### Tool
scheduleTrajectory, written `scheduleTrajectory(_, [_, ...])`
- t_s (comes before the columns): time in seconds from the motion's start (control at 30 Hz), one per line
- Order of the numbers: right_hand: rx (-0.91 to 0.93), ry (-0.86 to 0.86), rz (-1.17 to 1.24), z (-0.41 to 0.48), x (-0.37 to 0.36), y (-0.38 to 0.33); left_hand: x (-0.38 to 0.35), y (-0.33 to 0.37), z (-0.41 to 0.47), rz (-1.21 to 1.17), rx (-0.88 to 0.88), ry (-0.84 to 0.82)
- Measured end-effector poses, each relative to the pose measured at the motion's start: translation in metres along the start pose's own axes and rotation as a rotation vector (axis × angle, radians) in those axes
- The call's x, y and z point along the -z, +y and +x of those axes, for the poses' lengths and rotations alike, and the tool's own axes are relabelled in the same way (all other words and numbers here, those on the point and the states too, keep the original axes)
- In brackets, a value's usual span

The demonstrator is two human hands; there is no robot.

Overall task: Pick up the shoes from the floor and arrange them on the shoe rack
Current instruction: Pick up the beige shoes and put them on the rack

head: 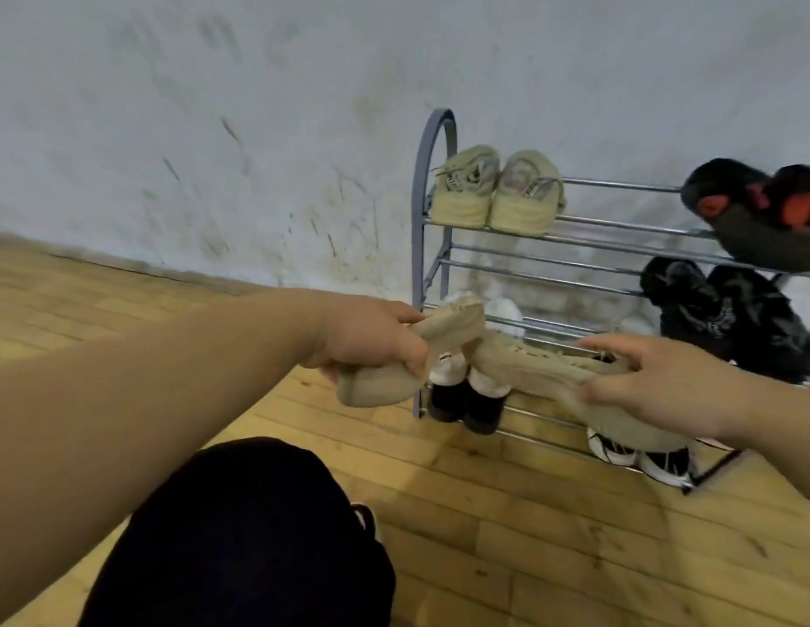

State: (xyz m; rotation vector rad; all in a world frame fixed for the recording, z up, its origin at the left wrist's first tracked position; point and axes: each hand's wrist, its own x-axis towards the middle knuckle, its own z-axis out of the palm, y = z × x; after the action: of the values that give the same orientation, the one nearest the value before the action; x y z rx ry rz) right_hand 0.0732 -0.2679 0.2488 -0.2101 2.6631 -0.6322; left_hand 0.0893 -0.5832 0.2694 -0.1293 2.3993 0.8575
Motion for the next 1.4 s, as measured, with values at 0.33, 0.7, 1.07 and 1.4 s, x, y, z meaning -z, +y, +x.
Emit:
scheduleTrajectory(0.33, [-0.093, 0.206, 0.027, -0.011, 0.023, 0.044, -0.061, 0.060, 0.050, 0.191, -0.025, 0.259])
scheduleTrajectory(0.7, [-0.180, 0.288, 0.096, 0.054, 0.014, 0.055, -0.049, 0.057, 0.125, 0.121, -0.091, 0.420])
scheduleTrajectory(1.07, [-0.158, 0.450, 0.186, 0.164, 0.000, 0.047, -0.047, 0.070, 0.221, -0.129, -0.151, 0.567])
scheduleTrajectory(1.4, [-0.086, 0.183, 0.083, 0.198, -0.001, 0.066, -0.049, 0.063, 0.243, 0.115, -0.098, 0.460])
